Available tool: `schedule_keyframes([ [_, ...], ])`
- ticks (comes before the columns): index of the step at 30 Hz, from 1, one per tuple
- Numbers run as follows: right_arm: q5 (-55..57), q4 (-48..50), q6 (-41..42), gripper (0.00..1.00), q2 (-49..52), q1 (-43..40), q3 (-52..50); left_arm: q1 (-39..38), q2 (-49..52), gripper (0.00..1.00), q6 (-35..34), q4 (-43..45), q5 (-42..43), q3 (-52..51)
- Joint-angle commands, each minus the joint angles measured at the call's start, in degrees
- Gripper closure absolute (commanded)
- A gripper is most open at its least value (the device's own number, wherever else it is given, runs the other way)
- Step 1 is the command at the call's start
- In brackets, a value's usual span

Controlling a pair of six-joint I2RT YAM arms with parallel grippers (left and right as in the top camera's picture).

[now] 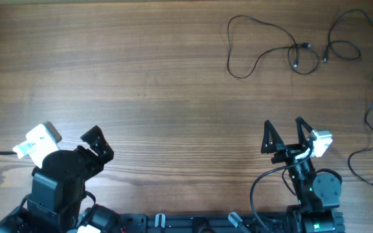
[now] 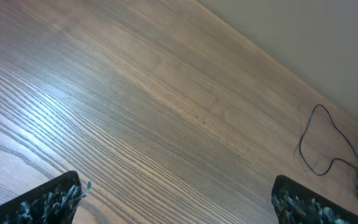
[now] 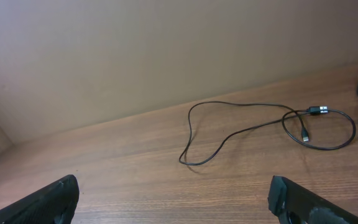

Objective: Untangle cables

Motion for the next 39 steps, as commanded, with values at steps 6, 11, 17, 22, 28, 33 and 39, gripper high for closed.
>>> schedule_keyframes([
  [6,1.25,0.09,0.35,0.0,-0.96,0.13,-0.09,0.26,-0.04,0.0,-0.5,0.13,0.11,-0.13],
  [11,1.22,0.09,0.37,0.0,-1.22,0.13,-0.11,0.26,-0.04,0.0,-0.5,0.13,0.11,-0.13],
  [17,1.81,-0.09,-4.24,0.0,-1.22,-2.93,-0.11,0.26,-0.04,0.0,-0.52,0.13,0.13,-0.13],
  [22,1.2,-0.09,-17.77,0.0,-1.22,-4.61,-0.11,0.26,-0.04,0.0,-0.5,0.11,0.11,-0.13],
  [28,1.25,-0.15,-23.87,0.0,-1.22,-4.61,-0.11,0.26,-0.04,0.0,-0.52,0.11,0.11,-0.13],
  [33,1.64,-0.07,-23.76,0.0,-1.25,-4.61,-0.11,0.26,-0.04,0.0,-0.52,0.13,0.11,-0.13],
  [39,1.66,-0.04,-23.76,0.0,-1.22,-4.61,-0.11,0.26,-0.04,0.0,-0.52,0.13,0.11,-0.13],
])
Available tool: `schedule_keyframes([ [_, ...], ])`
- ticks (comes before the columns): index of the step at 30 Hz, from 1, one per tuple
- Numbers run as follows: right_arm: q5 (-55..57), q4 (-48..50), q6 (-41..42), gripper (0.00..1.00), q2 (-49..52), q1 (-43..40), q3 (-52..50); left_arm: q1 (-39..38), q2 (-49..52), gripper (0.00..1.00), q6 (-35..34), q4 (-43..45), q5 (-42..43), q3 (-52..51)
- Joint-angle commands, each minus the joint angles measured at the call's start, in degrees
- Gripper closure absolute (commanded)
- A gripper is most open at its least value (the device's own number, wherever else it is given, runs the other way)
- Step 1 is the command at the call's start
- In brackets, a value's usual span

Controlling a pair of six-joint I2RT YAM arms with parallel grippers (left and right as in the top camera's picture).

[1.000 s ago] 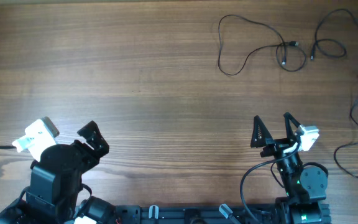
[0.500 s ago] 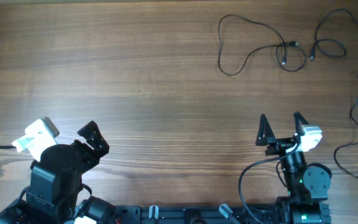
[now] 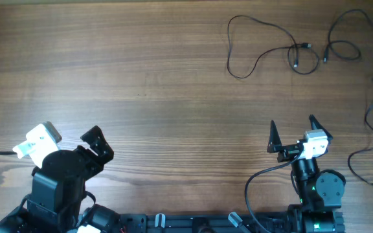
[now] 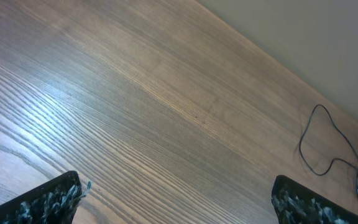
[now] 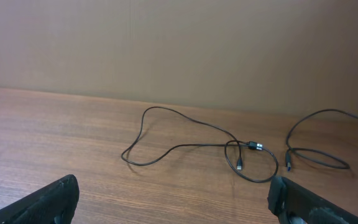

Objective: Untangle cables

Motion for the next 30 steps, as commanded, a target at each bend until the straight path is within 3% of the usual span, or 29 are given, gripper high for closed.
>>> schedule_keyframes([
  [1,0.98,0.17,-1.11,0.0,-0.94,-0.2,-0.11,0.26,-0.04,0.0,-0.5,0.13,0.11,-0.15],
  [21,0.98,0.17,-1.11,0.0,-0.94,-0.2,-0.11,0.17,-0.59,0.01,-0.5,0.13,0.11,-0.15],
  [30,0.98,0.17,-1.11,0.0,-0.94,-0.2,-0.11,11.67,-9.03,0.0,-0.5,-0.04,0.11,-0.17],
])
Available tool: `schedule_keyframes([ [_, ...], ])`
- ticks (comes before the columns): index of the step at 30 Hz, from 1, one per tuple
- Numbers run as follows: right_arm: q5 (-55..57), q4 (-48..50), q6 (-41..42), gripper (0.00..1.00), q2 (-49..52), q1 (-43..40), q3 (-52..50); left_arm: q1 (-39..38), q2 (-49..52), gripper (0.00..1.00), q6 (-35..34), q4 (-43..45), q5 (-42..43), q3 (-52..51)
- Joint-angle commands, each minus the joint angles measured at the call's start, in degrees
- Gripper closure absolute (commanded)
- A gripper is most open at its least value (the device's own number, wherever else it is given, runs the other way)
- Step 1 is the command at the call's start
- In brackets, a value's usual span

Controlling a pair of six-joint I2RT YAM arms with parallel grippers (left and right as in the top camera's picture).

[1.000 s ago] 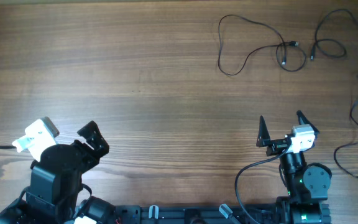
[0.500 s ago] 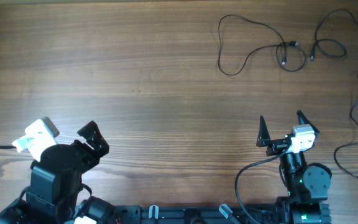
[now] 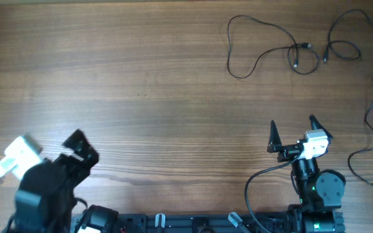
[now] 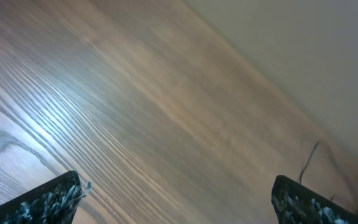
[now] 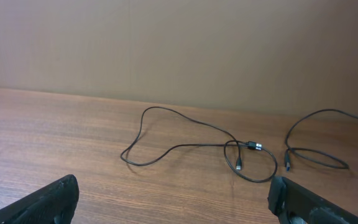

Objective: Untangle cables

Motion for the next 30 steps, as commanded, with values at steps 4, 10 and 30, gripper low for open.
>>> schedule_keyframes([
  [4,0.83,0.17,-1.09,0.0,-0.94,-0.2,-0.11,7.65,-11.82,0.0,-0.5,-0.04,-0.26,-0.15],
  [10,0.83,0.17,-1.09,0.0,-0.94,-0.2,-0.11,14.99,-23.91,0.0,-0.5,-0.28,-0.28,-0.15],
  [30,0.83,0.17,-1.09,0.0,-0.94,-0.2,-0.11,16.85,-31.06,0.0,-0.96,-13.73,-0.24,-0.02],
])
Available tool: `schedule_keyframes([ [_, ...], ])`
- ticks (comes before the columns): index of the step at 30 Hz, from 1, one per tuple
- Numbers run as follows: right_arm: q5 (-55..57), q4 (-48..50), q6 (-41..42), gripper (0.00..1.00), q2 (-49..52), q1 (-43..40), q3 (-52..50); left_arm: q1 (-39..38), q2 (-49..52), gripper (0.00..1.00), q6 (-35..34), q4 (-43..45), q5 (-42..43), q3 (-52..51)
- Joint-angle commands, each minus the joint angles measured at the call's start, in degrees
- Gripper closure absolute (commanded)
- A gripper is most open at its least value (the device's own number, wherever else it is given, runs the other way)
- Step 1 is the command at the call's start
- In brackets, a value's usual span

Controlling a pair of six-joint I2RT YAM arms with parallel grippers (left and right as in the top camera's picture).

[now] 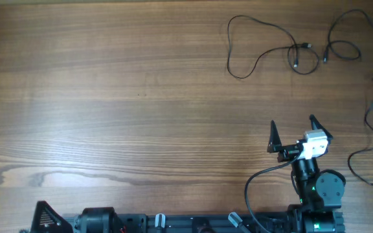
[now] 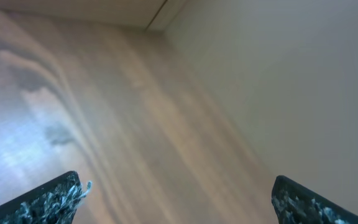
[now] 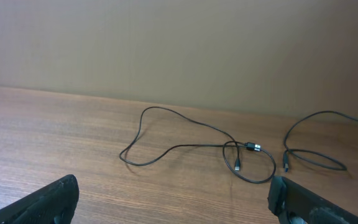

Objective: Untangle cables

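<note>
Thin black cables lie loose at the far right of the table. One looped cable (image 1: 259, 46) (image 3: 185, 144) ends in small plugs, a second cable (image 1: 343, 40) (image 3: 314, 157) curls to its right, and a third cable (image 1: 372, 129) trails down the right edge. My right gripper (image 1: 293, 134) (image 3: 176, 202) stands open near the front edge, facing the cables from well short of them, with nothing in it. My left gripper (image 2: 176, 199) is open and empty; its blurred view shows only wood and wall.
The wooden table (image 1: 141, 97) spreads wide to the left of the cables. In the overhead view only a dark tip of the left arm (image 1: 44, 219) shows at the bottom left. A beige wall (image 3: 179, 50) rises behind the table's far edge.
My left arm has gone from the front left of the table to almost out of the overhead view. Its camera now looks along blurred wood and wall, no cable in sight. The right arm is unchanged.
At first both grippers stood open at the front edge, the right one angled leftward. Then the right one faced the cables squarely and has stayed so. The left arm had then shifted toward the left edge, and now has nearly left the overhead view.
</note>
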Motion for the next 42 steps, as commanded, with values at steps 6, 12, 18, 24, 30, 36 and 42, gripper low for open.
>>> schedule_keyframes([
  [6,0.83,0.17,-0.48,0.0,-0.9,-0.2,-0.11,-0.33,-0.55,0.0,-0.92,-1.07,-0.31,-0.04],
  [12,0.83,0.17,-0.48,0.0,-0.9,-0.2,-0.11,-0.33,-0.52,0.0,-1.92,8.7,-0.92,-0.59],
  [18,0.83,0.17,-0.48,0.01,-0.9,-0.2,-0.11,-0.33,-0.52,0.0,-1.9,16.09,3.76,-5.9],
  [24,0.83,0.17,-0.48,0.0,-0.9,-0.2,-0.11,-0.33,-0.52,0.0,-1.33,33.18,9.38,-21.42],
  [30,0.83,0.17,-0.48,0.0,-0.9,-0.2,-0.11,-0.33,-0.52,0.0,-1.27,51.63,13.77,-35.43],
  [36,0.83,0.17,-0.48,0.0,-0.9,-0.2,-0.11,-0.33,-0.52,0.0,-1.09,68.63,18.23,-48.61],
  [42,0.83,0.17,-0.48,0.0,-0.9,-0.2,-0.11,-0.33,-0.52,0.0,16.5,78.18,23.69,-57.22],
])
